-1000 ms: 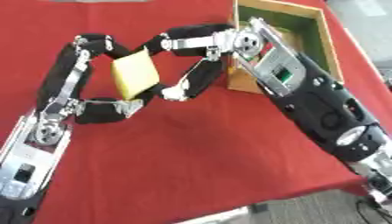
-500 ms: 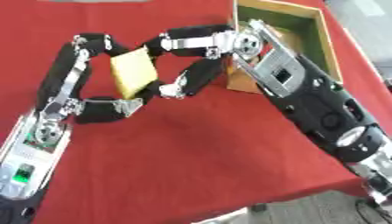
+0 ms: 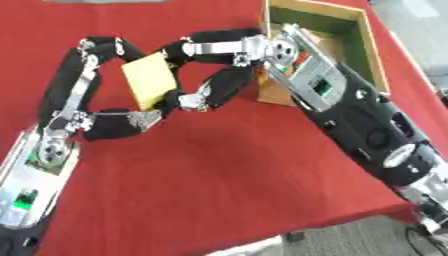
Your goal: Pick up the objects with one hand, pass them to the other hand, and then place them into the box on the other side of the table.
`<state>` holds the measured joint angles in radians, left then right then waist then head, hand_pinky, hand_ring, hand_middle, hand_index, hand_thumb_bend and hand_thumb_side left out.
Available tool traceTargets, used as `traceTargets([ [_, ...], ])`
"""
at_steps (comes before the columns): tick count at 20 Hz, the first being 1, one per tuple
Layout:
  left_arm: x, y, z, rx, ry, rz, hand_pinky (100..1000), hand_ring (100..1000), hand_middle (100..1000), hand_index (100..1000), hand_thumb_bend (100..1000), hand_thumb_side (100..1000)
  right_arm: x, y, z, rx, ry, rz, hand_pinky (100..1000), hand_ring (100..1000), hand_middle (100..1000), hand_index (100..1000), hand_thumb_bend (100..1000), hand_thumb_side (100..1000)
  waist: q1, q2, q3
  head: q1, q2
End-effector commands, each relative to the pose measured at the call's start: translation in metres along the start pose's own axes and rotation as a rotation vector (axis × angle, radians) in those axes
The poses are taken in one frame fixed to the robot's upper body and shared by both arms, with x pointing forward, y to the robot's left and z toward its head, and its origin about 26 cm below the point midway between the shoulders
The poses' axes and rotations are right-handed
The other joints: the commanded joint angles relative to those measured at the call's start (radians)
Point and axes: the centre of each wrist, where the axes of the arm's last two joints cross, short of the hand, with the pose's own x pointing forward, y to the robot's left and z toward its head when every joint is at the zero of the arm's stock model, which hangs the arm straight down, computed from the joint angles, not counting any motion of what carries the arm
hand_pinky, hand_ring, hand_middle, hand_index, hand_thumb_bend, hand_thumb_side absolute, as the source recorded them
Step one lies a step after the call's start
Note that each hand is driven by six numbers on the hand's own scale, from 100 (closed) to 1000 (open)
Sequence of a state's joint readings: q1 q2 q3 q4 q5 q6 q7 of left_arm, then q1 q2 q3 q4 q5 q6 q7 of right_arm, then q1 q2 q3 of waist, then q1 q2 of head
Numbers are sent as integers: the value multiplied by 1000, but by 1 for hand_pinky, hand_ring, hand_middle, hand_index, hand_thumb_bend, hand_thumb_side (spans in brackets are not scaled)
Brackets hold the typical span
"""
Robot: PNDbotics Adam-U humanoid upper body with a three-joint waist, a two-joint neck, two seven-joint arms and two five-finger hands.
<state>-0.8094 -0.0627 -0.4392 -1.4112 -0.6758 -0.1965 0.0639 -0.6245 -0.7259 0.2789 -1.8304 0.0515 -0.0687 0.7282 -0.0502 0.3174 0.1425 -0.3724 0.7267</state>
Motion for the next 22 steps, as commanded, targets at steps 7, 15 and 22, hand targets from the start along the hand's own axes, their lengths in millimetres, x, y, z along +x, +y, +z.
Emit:
traceTargets([
  [7, 2, -4, -4, -24, 2, -39, 706, 730, 605, 794, 823, 301, 15, -8, 0, 1, -63, 37, 899, 963, 472, 601, 100, 503, 1, -16, -5, -8, -4],
  [15, 0, -5, -3, -36, 0, -52, 712, 740, 616, 814, 997, 472, 13, -9, 0, 11, -52, 23, 894, 958, 465, 596, 100, 513, 4, -15, -8, -13, -6],
  [22, -5, -4, 0, 38, 67, -75, 711, 748, 622, 845, 1000, 489, 10, -9, 1, 7, -38, 23, 890, 956, 463, 594, 100, 502, 5, -15, -12, -14, -8],
])
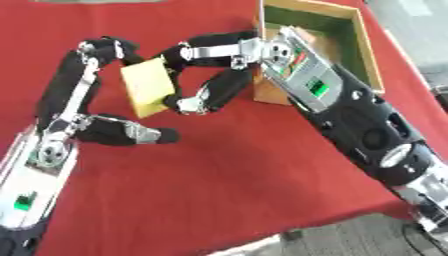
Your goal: Pick up the objects with one hand, pass them to the other hand, and then place them into the box on the other side of the table.
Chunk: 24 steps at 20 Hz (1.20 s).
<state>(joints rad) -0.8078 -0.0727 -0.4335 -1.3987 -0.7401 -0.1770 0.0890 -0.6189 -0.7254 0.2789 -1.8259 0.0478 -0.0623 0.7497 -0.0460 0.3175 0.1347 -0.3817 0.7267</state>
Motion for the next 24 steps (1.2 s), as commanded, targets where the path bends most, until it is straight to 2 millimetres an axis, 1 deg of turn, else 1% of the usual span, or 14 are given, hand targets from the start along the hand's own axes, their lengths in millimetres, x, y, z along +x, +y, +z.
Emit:
traceTargets([
  [1, -4, -1, 0, 47, 61, -26, 711, 749, 622, 849, 1000, 487, 12, -11, 1, -16, -44, 39, 890, 956, 463, 594, 100, 502, 1, -15, -4, -5, -8],
  [3, -5, -2, 1, 94, 94, -30, 706, 747, 620, 866, 1000, 484, 11, -10, 1, -16, -41, 40, 889, 955, 462, 593, 100, 501, 1, -15, -5, -5, -9],
  [5, -6, -2, 1, 139, 114, -26, 699, 742, 614, 856, 1000, 477, 10, -9, 1, -17, -36, 42, 888, 954, 462, 592, 100, 498, 1, -16, -6, -4, -10],
  [6, -6, -2, 2, 158, 118, -24, 696, 740, 608, 832, 1000, 475, 9, -9, 2, -19, -31, 43, 888, 953, 461, 592, 100, 497, 1, -16, -6, -4, -10],
  [9, -7, -2, 3, 186, 118, -19, 696, 738, 600, 820, 1000, 477, 7, -9, 4, -28, -18, 42, 887, 953, 461, 591, 100, 493, 1, -17, -5, -4, -12],
  [17, -12, -3, 8, 185, 119, -18, 702, 746, 606, 824, 1000, 509, 3, -11, 10, -60, -3, 31, 887, 954, 461, 593, 100, 471, 4, -20, -14, -10, -14],
  [19, -14, -4, 11, 178, 117, -23, 703, 746, 606, 824, 1000, 509, 3, -13, 14, -75, 1, 28, 888, 955, 462, 594, 100, 456, 8, -22, -17, -13, -9],
  [24, -18, -2, 17, 173, 131, -27, 704, 747, 605, 821, 1000, 516, 4, -19, 23, -109, 11, 12, 889, 958, 463, 597, 100, 441, 21, -27, -25, -16, -11],
])
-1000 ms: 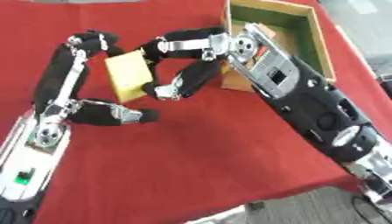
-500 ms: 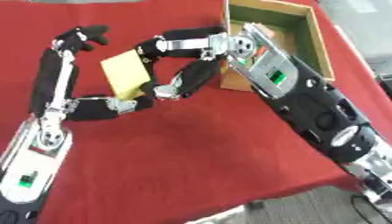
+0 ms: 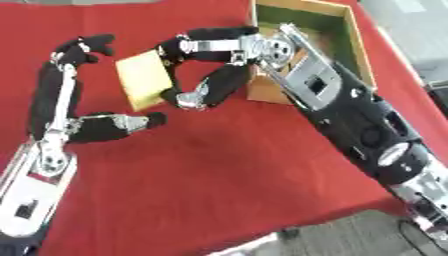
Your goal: Pick up the objects with one hand, pass them to the other hand, and then place them into the box on the other side of the table.
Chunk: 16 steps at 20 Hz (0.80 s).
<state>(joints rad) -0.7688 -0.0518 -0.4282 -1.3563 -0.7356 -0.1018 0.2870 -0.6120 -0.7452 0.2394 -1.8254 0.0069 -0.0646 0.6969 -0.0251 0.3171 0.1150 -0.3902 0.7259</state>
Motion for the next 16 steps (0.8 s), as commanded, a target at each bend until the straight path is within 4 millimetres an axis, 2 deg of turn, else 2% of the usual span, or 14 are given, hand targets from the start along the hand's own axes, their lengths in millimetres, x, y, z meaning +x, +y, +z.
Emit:
traceTargets([
  [1, 1, 8, -2, 11, -23, -9, 705, 748, 605, 818, 1000, 516, 6, -14, 12, -30, 15, 24, 890, 958, 464, 597, 100, 439, 4, -28, -7, -10, -11],
  [9, -9, 13, 11, -34, 2, -32, 717, 749, 602, 808, 1000, 521, 7, -28, 36, -134, 45, 1, 893, 961, 466, 602, 100, 345, 27, -36, -23, -34, -3],
  [12, -14, 17, 16, -88, 12, -43, 722, 751, 612, 822, 1000, 543, 7, -32, 45, -188, 55, -28, 896, 967, 469, 606, 100, 370, 37, -39, -23, -49, -9],
  [16, -18, 28, 23, -166, 5, -75, 725, 754, 621, 824, 1000, 557, 2, -38, 62, -271, 106, -71, 898, 969, 470, 608, 100, 361, 51, -46, -24, -69, -22],
])
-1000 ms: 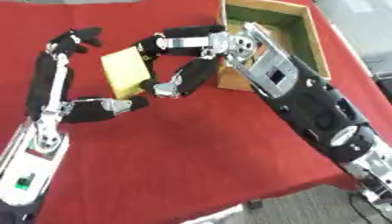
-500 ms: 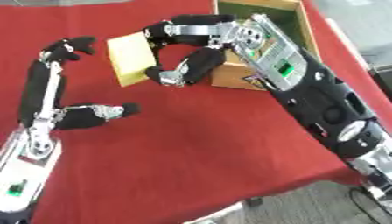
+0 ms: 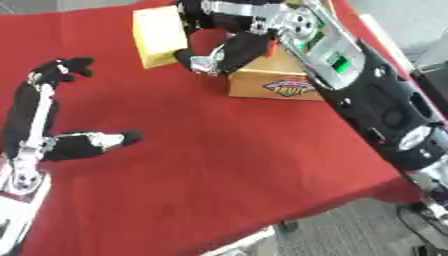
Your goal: Pick up the objects with one hand, pass them to the other hand, and then place them into the box on the other side of the table.
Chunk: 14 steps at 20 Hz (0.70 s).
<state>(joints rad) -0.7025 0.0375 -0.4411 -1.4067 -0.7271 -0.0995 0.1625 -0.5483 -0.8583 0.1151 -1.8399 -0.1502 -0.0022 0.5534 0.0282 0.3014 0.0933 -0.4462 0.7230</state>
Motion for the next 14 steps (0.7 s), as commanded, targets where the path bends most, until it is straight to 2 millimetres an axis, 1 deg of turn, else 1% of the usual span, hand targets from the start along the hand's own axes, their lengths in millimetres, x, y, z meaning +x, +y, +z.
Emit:
traceTargets([
  [1, 1, 17, 1, -32, -35, -32, 725, 754, 621, 825, 1000, 558, 4, -20, 16, -79, 39, 16, 899, 971, 470, 609, 100, 373, 0, -32, -3, -17, -24],
  [6, 3, 34, 8, -36, -39, -37, 724, 752, 621, 824, 1000, 557, -7, -34, 36, -193, 98, -21, 901, 973, 471, 612, 100, 375, 12, -37, -7, -28, -40],
  [7, 3, 37, 9, -33, -38, -37, 718, 746, 616, 810, 1000, 547, -9, -37, 40, -217, 109, -30, 903, 976, 473, 615, 100, 402, 14, -37, -7, -29, -43],
  [8, 4, 39, 10, -24, -40, -37, 718, 746, 616, 810, 1000, 547, -12, -40, 44, -249, 125, -44, 903, 976, 473, 615, 100, 402, 17, -38, -7, -29, -47],
  [9, 4, 42, 11, -16, -45, -39, 720, 748, 620, 803, 1000, 543, -16, -43, 47, -278, 145, -61, 906, 981, 475, 619, 100, 474, 21, -37, -7, -29, -54],
  [11, 5, 46, 12, -3, -53, -45, 723, 748, 620, 803, 1000, 545, -27, -49, 57, -336, 195, -99, 906, 983, 475, 620, 100, 493, 26, -35, -8, -31, -74],
  [14, 6, 51, 13, 6, -67, -54, 722, 746, 618, 802, 1000, 542, -40, -55, 70, -401, 254, -113, 904, 986, 476, 620, 100, 494, 30, -31, -14, -34, -99],
])
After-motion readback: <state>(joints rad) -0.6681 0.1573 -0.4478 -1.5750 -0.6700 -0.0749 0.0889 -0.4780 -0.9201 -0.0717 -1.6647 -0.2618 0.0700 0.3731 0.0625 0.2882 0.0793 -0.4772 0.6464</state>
